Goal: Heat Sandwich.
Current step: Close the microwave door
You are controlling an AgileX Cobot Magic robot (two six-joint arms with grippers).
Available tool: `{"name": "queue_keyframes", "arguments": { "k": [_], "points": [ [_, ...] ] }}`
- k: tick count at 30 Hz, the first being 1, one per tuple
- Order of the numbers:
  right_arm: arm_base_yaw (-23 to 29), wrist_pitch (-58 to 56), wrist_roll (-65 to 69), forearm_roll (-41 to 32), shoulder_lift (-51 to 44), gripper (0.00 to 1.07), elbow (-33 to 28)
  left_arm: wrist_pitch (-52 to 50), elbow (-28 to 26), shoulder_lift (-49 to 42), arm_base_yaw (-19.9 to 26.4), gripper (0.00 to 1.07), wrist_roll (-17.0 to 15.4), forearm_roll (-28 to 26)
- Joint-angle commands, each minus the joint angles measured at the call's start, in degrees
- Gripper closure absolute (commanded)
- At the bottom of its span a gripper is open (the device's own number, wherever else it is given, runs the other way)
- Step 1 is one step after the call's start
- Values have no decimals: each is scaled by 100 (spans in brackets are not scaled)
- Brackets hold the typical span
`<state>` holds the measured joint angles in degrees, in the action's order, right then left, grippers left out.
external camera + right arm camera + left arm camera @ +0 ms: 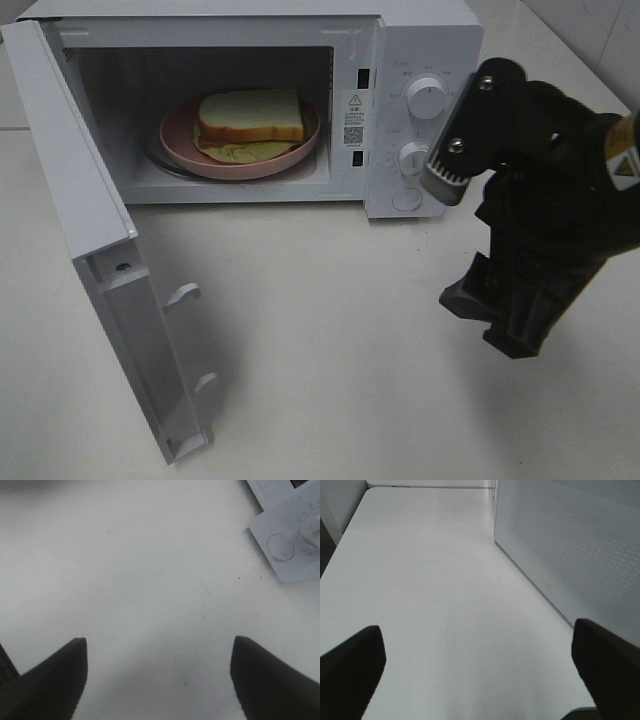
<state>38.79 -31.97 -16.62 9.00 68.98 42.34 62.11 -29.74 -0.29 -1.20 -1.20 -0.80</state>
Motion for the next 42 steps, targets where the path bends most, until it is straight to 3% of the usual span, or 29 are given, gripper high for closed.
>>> {"name": "queue_keyframes", "arguments": {
  "k": [1, 22, 30, 33, 42],
  "points": [
    [0, -378, 773, 6, -647, 31, -264, -80, 11, -126, -29, 10, 11, 17],
    [0, -3260, 2063, 0, -3461, 31, -418, -80, 11, -126, -29, 10, 11, 17],
    [-23, -3529, 2252, 23, -4028, 31, -498, -80, 11, -126, -29, 10, 11, 17],
    [-201, -3466, 2252, 0, -4332, 32, -688, -80, 11, -126, -29, 10, 11, 17],
    [-1444, -3174, 2217, 0, -5420, 32, -1140, -80, 11, -126, -29, 10, 11, 17]
  ]
}}
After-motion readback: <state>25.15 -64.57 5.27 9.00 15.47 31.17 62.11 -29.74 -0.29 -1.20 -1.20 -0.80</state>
